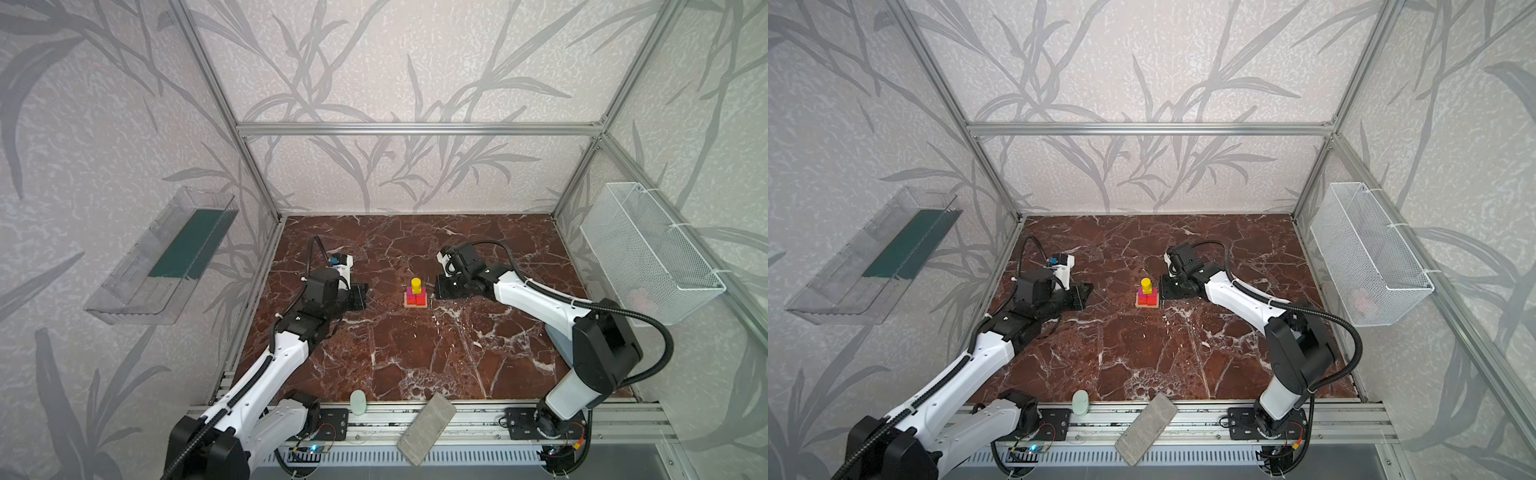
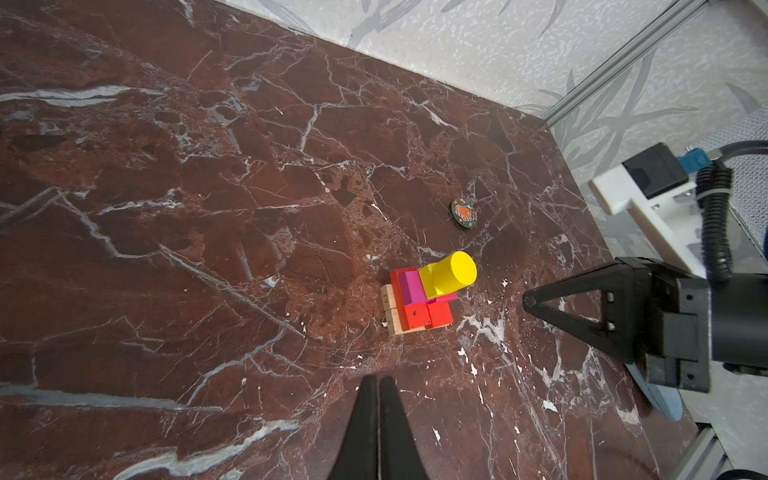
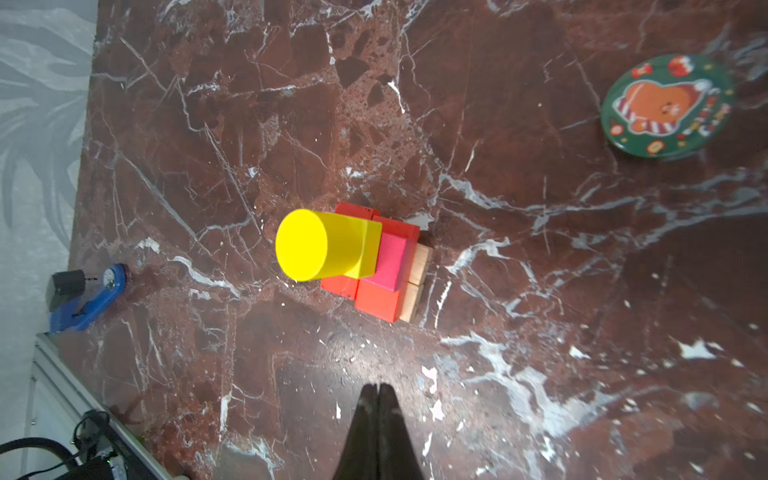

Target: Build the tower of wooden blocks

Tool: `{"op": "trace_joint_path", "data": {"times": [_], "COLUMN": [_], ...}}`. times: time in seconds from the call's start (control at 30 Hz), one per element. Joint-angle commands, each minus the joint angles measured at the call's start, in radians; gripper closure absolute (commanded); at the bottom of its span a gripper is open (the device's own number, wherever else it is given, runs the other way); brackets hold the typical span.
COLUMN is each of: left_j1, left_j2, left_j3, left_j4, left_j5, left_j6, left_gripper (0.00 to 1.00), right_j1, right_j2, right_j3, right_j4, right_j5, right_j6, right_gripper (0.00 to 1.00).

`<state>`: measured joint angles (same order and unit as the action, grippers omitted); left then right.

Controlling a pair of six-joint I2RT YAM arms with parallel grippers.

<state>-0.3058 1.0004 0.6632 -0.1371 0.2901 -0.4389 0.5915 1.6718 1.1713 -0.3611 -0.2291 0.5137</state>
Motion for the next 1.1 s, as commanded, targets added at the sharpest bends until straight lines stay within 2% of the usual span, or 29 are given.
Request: {"op": "trace_joint_path", "data": {"times": [0.0,0.5,1.07], "left_j1": [-0.001,-0.001,-0.001], "left_j2": [0.001,0.012,0.004], "left_j3": [0.033,0.035,0.033], "left_j4": [0.027,0.023,0.02], "left_j5": [-0.003,-0.023,-0.027], "left_j6": [0.004,0.019,0.021], "left_gripper": [1.0,1.0,1.0], "right_j1": [-0.018,-0.039,-0.04], "right_j2": [0.029,0.142,0.183], "right_j3": [-0.02,-0.038,-0.03], "right_j4": [0.102,0.238,0.264], "right_j5": [-0.061,-0.111,-0.125], "right_j6": [0.033,0.093,0.112], "right_gripper": [1.0,1.0,1.0]}}
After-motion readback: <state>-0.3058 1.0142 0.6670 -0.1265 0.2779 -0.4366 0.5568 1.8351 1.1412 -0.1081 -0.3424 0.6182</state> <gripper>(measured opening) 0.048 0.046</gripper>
